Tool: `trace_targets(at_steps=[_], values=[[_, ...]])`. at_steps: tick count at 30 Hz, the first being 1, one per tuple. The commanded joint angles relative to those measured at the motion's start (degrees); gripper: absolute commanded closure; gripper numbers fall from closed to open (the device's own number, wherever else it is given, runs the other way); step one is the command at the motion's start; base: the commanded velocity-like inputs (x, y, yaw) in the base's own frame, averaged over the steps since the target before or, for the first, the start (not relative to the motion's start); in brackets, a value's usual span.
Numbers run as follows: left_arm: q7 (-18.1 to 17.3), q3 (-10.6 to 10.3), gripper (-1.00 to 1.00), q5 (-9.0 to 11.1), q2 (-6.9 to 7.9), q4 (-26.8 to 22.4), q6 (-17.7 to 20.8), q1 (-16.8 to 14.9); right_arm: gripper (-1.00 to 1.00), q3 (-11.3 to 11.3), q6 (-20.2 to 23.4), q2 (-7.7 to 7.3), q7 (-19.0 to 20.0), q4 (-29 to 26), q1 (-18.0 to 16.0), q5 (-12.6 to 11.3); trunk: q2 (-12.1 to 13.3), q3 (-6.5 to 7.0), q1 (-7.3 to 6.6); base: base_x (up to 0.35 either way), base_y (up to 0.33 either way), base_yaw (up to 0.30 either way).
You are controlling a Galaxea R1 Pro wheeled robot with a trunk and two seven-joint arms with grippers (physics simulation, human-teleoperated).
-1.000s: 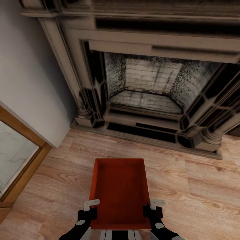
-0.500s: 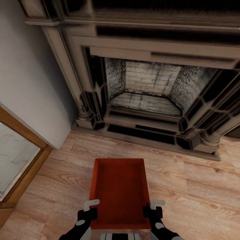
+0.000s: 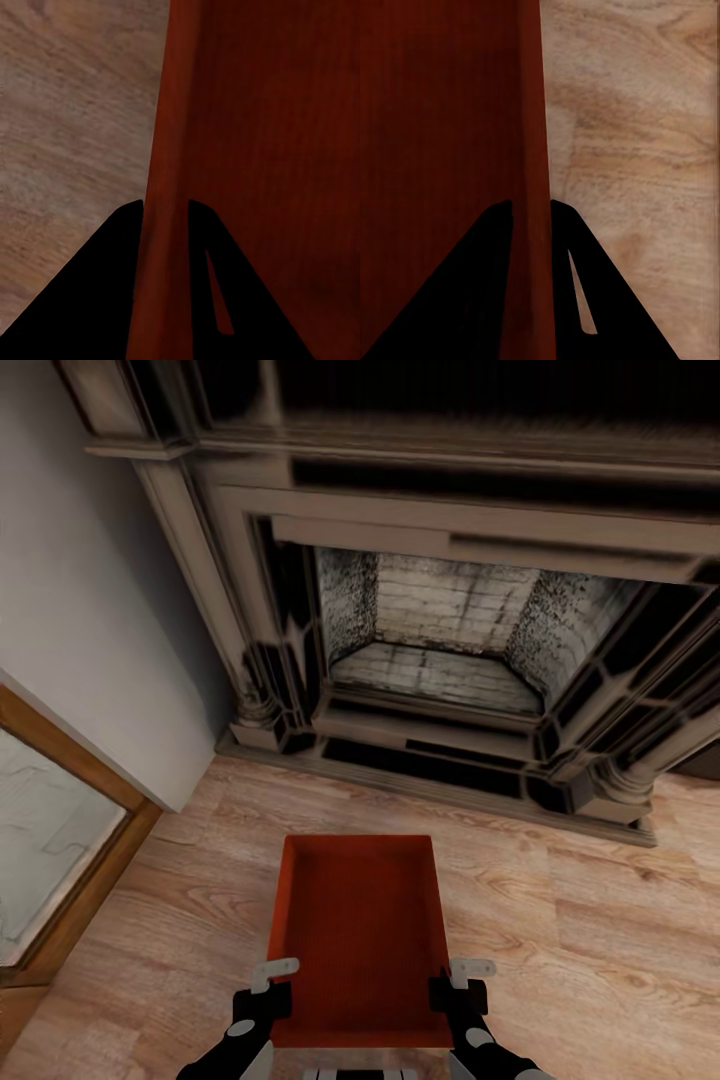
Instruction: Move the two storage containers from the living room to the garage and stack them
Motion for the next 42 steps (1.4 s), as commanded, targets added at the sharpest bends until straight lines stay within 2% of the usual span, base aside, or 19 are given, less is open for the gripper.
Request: trace_targets(at_steps=[1,42], values=[[-0.12,-1.09,1.0,0.57,0.06,0.0,-0.06,-0.05,1.0,1.43,-0.36,0.0,0.01,0.1,-0.04,0.0,0.4,0.15,-0.23,0.0,0.0,0.0],[-0.27,-1.16,1.0,0.63,0.15,-0.29,-0.14,-0.05,1.0,1.43,-0.6,-0.07,0.03,0.09,-0.03,-0.09,16.85,7.51,-9.24,0.0,0.0,0.0]])
